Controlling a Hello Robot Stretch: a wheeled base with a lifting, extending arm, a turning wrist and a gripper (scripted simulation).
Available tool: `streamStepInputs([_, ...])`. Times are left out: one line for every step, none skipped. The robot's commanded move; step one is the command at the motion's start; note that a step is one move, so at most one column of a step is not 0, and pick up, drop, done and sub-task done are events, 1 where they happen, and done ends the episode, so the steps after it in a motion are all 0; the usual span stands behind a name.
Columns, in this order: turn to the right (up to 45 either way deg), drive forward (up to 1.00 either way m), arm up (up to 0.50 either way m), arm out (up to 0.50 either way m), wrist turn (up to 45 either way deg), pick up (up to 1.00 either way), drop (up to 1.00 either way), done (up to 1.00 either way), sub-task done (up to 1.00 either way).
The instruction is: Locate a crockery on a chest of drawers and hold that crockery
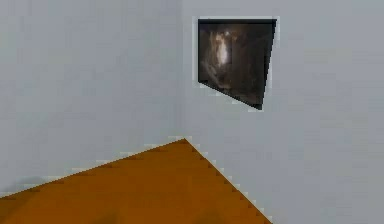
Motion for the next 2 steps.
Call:
streamStepInputs([0.0, 0.00, 0.10, 0.00, 0.0, 0.00, 0.00, 0.00, 0.00])
streamStepInputs([0.0, 0.00, 0.00, 0.00, 0.0, 0.00, 0.00, 1.00, 0.00])
